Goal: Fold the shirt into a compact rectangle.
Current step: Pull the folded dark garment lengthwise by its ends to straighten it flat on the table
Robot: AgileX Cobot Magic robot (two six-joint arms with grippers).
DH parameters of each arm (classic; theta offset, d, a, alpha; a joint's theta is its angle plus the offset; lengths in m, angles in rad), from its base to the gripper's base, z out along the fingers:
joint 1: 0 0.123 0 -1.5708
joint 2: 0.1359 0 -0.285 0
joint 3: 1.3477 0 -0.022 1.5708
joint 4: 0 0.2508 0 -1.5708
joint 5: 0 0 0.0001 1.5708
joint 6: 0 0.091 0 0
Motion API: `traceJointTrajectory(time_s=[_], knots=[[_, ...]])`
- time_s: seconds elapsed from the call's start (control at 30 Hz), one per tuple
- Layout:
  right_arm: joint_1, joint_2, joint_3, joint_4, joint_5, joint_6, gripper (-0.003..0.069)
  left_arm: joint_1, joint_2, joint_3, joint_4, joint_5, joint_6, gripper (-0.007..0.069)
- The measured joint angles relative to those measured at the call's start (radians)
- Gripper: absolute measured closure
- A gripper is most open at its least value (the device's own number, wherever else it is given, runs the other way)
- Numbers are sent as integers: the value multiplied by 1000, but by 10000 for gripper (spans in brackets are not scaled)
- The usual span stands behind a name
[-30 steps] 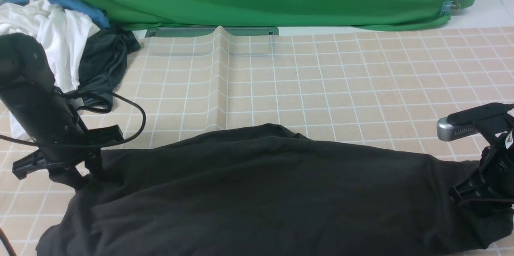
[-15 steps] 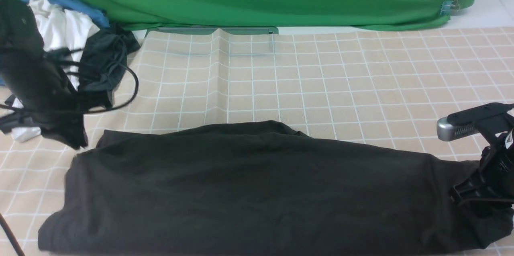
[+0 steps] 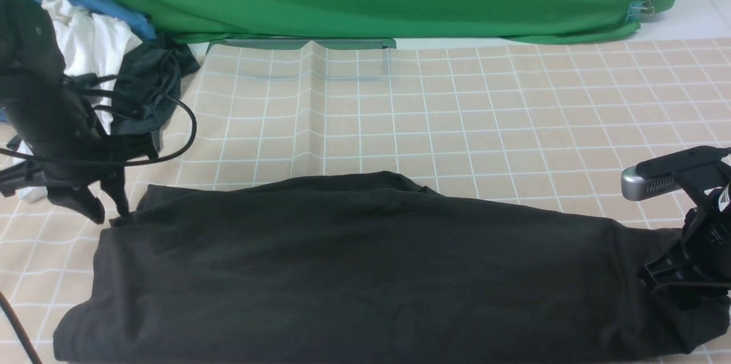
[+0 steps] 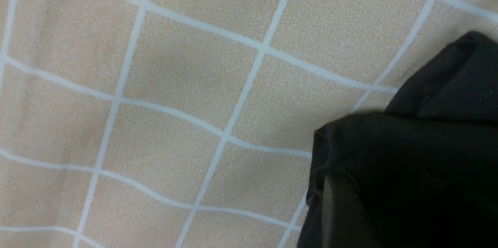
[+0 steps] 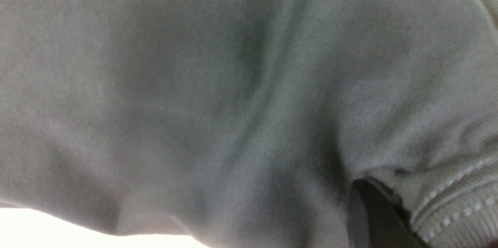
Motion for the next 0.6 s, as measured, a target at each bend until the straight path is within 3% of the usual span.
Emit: traceJointTrajectory(time_s=[0.1,0.17,0.23,0.37,0.6], knots=[[0,0,0,0,0,1,573,0,8,0,-31,14,13,316],[0,0,0,0,0,1,573,0,12,0,-61,17,48,311],[0,0,0,0,-1,2,573,0,20,0,-82,0,68,370],[0,0,0,1,-7,4,573,0,57,2,-84,-59,63,575],[0,0,0,1,-7,5,573,0,39,-11,-35,-77,63,611]])
